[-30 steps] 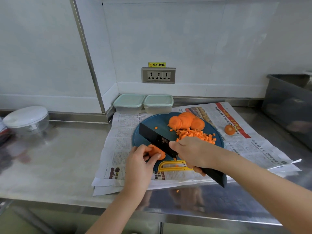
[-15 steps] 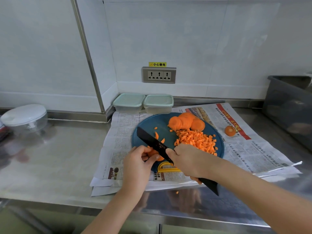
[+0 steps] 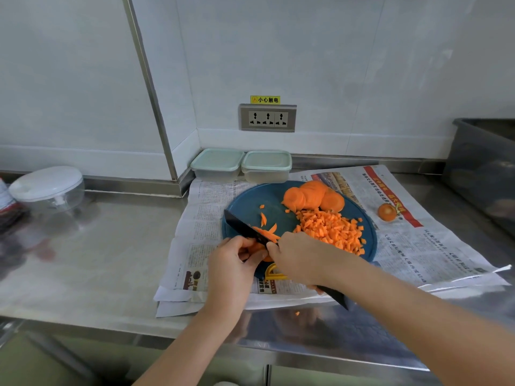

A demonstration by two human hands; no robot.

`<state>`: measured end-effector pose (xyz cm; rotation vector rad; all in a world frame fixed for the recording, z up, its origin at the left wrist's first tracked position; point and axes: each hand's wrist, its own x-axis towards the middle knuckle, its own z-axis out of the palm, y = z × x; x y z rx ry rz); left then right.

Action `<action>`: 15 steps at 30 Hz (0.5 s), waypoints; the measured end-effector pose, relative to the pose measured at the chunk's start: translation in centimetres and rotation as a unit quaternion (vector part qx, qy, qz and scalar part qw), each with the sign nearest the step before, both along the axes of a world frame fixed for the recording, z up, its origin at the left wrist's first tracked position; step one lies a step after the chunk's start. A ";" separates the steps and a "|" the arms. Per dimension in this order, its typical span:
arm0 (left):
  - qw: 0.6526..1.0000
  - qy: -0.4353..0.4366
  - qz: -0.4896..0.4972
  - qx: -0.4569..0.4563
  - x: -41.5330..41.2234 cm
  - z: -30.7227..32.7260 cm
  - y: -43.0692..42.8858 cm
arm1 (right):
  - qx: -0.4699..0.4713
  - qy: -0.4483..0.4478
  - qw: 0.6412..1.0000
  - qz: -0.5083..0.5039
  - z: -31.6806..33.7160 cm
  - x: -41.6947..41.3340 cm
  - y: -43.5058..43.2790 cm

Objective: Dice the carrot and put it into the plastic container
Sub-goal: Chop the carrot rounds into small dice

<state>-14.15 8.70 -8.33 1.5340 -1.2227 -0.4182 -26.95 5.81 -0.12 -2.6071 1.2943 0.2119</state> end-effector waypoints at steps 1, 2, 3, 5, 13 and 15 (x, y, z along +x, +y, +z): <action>1.000 0.001 0.000 -0.002 -0.1 0.1 0.1 | -0.004 -0.037 0.999 -0.015 -0.2 0.3 -0.1; 1.000 0.002 0.000 -0.004 -0.1 0.2 0.1 | 0.001 -0.057 0.998 -0.029 -0.6 0.5 -0.2; 1.000 0.004 0.001 -0.004 -0.1 0.2 0.1 | 0.020 -0.081 0.995 -0.055 -0.8 0.5 -0.2; 1.000 0.013 -0.002 -0.006 -0.1 0.2 0.2 | 0.059 -0.114 0.987 -0.096 -1.0 0.5 -0.3; 1.000 0.004 -0.009 -0.010 0.0 0.4 0.4 | 0.183 -0.177 0.954 -0.161 1.3 -1.7 -1.1; 1.000 0.003 -0.009 -0.011 0.1 0.4 0.4 | 0.170 -0.177 0.957 -0.154 2.1 -2.2 -0.8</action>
